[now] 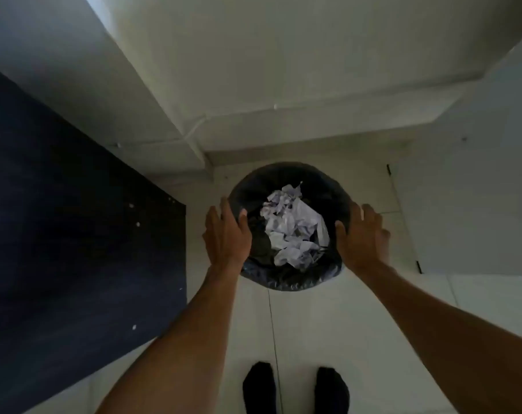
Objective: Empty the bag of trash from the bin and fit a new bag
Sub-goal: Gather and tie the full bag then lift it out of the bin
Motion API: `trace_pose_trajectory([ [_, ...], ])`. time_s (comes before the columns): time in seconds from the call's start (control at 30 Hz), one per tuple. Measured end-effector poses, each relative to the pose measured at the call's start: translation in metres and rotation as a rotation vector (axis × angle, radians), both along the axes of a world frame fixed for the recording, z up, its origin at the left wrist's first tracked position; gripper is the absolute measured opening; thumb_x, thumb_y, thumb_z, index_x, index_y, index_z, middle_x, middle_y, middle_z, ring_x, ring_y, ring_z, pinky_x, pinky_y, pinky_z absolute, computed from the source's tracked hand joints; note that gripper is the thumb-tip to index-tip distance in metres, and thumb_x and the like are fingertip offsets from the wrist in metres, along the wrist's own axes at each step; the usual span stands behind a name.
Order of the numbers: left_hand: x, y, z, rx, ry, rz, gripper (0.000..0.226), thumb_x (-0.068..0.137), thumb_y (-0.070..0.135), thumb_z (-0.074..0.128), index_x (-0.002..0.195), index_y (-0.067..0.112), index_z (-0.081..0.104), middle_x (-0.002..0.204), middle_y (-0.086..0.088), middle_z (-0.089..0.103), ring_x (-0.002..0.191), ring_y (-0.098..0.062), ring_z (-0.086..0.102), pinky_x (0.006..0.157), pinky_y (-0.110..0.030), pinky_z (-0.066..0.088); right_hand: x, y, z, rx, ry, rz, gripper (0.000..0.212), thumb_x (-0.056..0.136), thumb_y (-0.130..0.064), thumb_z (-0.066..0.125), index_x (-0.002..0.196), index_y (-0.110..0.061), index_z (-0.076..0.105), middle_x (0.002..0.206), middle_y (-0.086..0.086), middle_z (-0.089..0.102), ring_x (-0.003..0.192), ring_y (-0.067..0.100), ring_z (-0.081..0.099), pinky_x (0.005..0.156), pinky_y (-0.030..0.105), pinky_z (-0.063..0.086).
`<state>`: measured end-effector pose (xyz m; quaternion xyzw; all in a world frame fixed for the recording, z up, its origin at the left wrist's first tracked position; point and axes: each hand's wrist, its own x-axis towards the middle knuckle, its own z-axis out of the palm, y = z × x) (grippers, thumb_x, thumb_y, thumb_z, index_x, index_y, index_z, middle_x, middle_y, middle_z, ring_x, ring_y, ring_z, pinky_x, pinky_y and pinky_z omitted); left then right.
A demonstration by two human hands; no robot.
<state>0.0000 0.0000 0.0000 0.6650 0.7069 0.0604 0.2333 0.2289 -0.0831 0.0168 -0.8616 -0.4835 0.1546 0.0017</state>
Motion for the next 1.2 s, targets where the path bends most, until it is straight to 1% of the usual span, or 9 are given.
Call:
trace_pose_trajectory([
  [0.2,0.002,-0.009,-0.065,0.105,-0.075,0.099,0.058,0.103,0.046,0.029,0.156,0.026,0.013,0.145,-0.013,0.04,0.128,-0.031,0.044,0.099,-0.046,0.041,0.013,0.025,-0.084,0.177,0.109,-0.123,0.054,0.102,-0.042,0.035,0.145,-0.009,0.03,0.129,0.023,0.051,0.108,0.043,0.055,0.077,0.046,0.045],
  [0.33,0.005,-0.007,-0.075,0.209,-0.234,0.291,0.054,0.105,0.043,0.031,0.151,0.014,0.033,0.138,-0.01,0.055,0.122,-0.027,0.055,0.095,-0.035,0.045,0.014,0.029,-0.1,0.315,0.116,-0.232,0.041,0.104,-0.039,0.032,0.13,-0.008,0.042,0.1,0.027,0.065,0.085,0.045,0.062,0.061,0.035,0.032],
  [0.43,0.005,-0.008,-0.073,0.272,-0.366,0.391,0.042,0.107,0.036,0.028,0.114,0.011,0.06,0.096,0.003,0.066,0.089,-0.006,0.064,0.073,-0.022,0.045,0.01,0.026,-0.093,0.359,0.089,-0.25,0.041,0.105,-0.04,0.029,0.125,-0.008,0.046,0.094,0.028,0.066,0.082,0.046,0.062,0.061,0.035,0.031],
  [0.57,0.005,-0.006,-0.068,0.11,-0.523,0.568,0.049,0.108,0.037,0.025,0.074,0.02,0.054,0.067,0.01,0.05,0.058,0.012,0.052,0.057,-0.004,0.037,0.01,0.025,-0.094,0.407,0.1,-0.274,0.041,0.106,-0.038,0.029,0.117,-0.006,0.051,0.091,0.029,0.065,0.081,0.046,0.061,0.061,0.035,0.03],
  [0.73,0.007,-0.005,-0.058,-0.08,-0.617,0.649,0.055,0.105,0.048,0.02,0.102,0.014,0.063,0.084,0.007,0.051,0.085,-0.012,0.05,0.096,-0.035,0.041,0.01,0.025,-0.094,0.375,0.105,-0.323,0.047,0.105,-0.041,0.028,0.105,-0.001,0.055,0.092,0.029,0.064,0.083,0.044,0.06,0.062,0.035,0.028],
  [0.93,0.01,-0.004,-0.05,-0.155,-0.586,0.67,0.053,0.104,0.054,0.019,0.062,0.024,0.031,0.065,0.005,0.036,0.059,-0.006,0.037,0.064,-0.028,0.037,0.008,0.028,-0.09,0.355,0.153,-0.33,0.045,0.106,-0.036,0.027,0.108,0.003,0.048,0.095,0.035,0.061,0.086,0.048,0.058,0.063,0.036,0.027],
  [1.03,0.008,-0.004,-0.053,-0.178,-0.592,0.689,0.056,0.102,0.058,0.019,0.067,0.021,0.043,0.069,0.003,0.04,0.064,-0.008,0.041,0.074,-0.03,0.04,0.007,0.028,-0.092,0.387,0.152,-0.326,0.042,0.107,-0.034,0.028,0.107,0.004,0.047,0.093,0.036,0.061,0.084,0.048,0.058,0.063,0.036,0.026],
  [1.13,0.004,-0.004,-0.065,-0.181,-0.582,0.709,0.078,0.097,0.068,0.017,0.123,0.008,0.06,0.11,-0.013,0.06,0.105,-0.025,0.056,0.095,-0.04,0.041,0.007,0.028,-0.094,0.428,0.12,-0.303,0.038,0.107,-0.031,0.03,0.108,0.003,0.047,0.089,0.034,0.062,0.079,0.047,0.058,0.06,0.035,0.023],
  [1.2,0.002,-0.005,-0.073,-0.108,-0.519,0.716,0.077,0.096,0.069,0.02,0.127,0.01,0.057,0.108,-0.005,0.062,0.102,-0.024,0.057,0.079,-0.033,0.043,0.008,0.027,-0.096,0.461,0.099,-0.282,0.035,0.107,-0.028,0.032,0.109,0.002,0.049,0.089,0.031,0.063,0.078,0.045,0.058,0.06,0.034,0.023],
])
